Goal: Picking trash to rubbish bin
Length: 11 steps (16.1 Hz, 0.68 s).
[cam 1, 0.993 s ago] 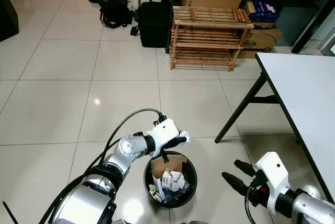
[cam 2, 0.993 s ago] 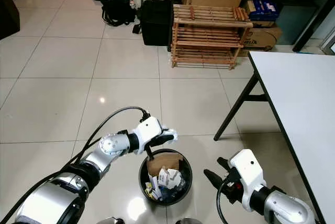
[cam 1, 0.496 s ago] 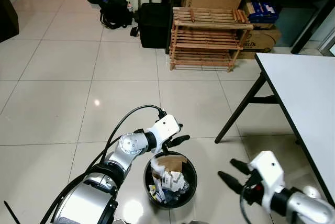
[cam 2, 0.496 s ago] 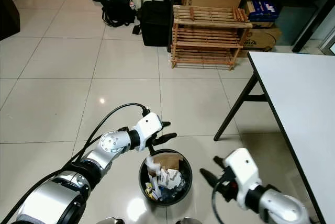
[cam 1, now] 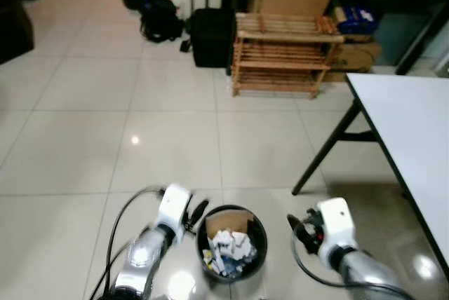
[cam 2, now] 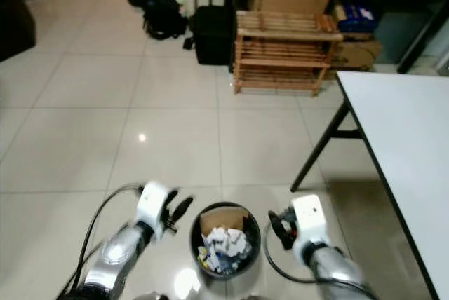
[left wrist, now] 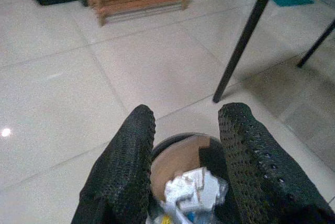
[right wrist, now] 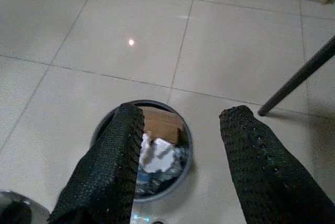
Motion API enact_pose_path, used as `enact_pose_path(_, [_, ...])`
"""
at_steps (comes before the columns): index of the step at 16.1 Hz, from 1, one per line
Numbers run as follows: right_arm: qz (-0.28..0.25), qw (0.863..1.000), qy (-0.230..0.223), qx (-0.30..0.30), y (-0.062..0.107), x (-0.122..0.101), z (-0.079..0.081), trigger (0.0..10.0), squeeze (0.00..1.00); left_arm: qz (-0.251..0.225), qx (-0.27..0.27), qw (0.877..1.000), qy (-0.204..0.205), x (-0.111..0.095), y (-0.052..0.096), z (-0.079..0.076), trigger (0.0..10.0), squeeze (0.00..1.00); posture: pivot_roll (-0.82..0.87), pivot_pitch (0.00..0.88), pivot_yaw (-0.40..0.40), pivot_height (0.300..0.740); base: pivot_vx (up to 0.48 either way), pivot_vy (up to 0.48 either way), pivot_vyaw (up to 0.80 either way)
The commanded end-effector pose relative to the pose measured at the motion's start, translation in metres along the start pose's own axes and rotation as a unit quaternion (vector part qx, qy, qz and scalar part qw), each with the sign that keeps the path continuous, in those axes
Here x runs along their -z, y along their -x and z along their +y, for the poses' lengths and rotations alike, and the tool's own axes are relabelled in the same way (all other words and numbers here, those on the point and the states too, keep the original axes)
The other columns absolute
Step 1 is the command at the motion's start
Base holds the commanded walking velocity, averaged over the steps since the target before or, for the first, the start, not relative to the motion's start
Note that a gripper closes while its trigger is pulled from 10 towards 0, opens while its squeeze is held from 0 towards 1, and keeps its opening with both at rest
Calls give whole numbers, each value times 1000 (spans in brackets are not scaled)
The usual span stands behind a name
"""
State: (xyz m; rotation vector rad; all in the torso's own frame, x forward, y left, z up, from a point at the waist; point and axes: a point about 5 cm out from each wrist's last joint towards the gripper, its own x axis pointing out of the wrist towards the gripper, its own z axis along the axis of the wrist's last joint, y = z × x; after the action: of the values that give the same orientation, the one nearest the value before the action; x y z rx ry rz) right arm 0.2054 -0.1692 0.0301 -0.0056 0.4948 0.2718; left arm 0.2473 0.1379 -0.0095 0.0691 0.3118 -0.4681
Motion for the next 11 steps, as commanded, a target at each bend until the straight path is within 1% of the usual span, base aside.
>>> enact_pose_path(1, [-6,999,-22,37,-6,0,-2,10000,0,-24,-29,999,4,-13,5,4,10000,0,-59,35,-28,740,0,0,0])
enact_pose_path(2, [-16,998,-34,44,-10,-3,1,10000,0,-40,-48,998,4,-21,13,7,10000,0,-49,28,-26,740,0,0,0])
enact_pose_path(3, [-32,998,-36,49,-12,-6,2,10000,0,-55,-60,997,1,-29,20,9,10000,0,-36,16,-22,740,0,0,0])
enact_pose_path(4, [-54,997,-39,47,-10,-12,3,10000,0,-68,-71,995,-2,-38,28,10,10000,0,-32,12,-17,740,0,0,0])
enact_pose_path(5, [-72,996,-32,38,-8,-16,6,10000,0,-75,-80,994,-6,-45,35,9,10000,0,-26,6,-12,740,0,0,0])
enact_pose_path(7, [-96,995,-21,12,-2,-23,12,10000,0,-77,-86,993,-16,-51,45,6,10000,0,-21,0,-10,740,0,0,0])
enact_pose_path(9, [-125,992,-24,8,5,-33,14,10000,0,-71,-87,994,-19,-58,56,0,10000,0,-18,0,-10,740,0,0,0])
enact_pose_path(10, [-138,990,-28,7,9,-39,15,10000,0,-71,-85,994,-25,-62,59,-1,10000,0,-18,0,-9,740,0,0,0])
enact_pose_path(11, [-164,986,-33,2,16,-49,17,10000,0,-76,-81,993,-35,-71,63,-4,10000,0,-18,0,-11,740,0,0,0])
